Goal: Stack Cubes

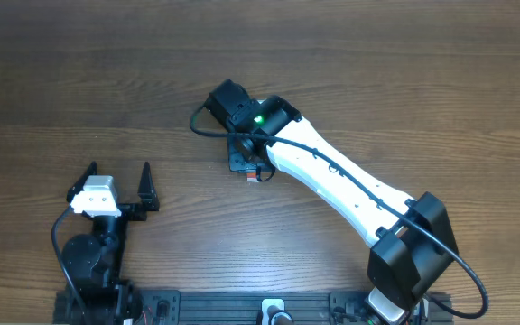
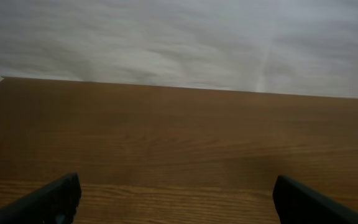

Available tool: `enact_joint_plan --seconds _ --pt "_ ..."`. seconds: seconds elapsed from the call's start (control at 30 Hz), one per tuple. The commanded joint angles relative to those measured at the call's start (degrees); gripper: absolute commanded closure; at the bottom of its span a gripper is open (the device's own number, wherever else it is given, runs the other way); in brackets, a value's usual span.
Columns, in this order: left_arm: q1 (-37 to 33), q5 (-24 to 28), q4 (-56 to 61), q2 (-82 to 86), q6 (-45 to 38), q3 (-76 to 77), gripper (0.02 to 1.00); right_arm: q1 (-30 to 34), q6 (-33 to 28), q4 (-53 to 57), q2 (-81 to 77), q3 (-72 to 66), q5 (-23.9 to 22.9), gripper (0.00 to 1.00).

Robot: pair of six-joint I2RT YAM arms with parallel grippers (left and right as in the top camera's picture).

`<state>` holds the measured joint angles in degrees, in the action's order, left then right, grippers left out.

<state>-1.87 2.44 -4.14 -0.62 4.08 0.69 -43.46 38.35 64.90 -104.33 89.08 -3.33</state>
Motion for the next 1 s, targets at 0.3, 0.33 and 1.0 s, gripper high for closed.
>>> enact_joint_plan --seconds 0.3,0.33,1.0 --pt "-0.3 0.5 -0.1 0.5 -0.7 -0.4 0.018 -0.5 1.9 -1.0 -2.4 0.5 -0.2 0.991" --pt "-0.3 0.5 -0.1 0.5 -0.7 -0.4 0.018 -0.5 1.9 -1.1 -2.4 0.5 -0.2 0.989" --pt "-0.3 0.5 -0.1 0.5 -0.7 -0.4 0.018 -0.5 2.6 -1.2 -2.4 0.6 -0.1 0.991"
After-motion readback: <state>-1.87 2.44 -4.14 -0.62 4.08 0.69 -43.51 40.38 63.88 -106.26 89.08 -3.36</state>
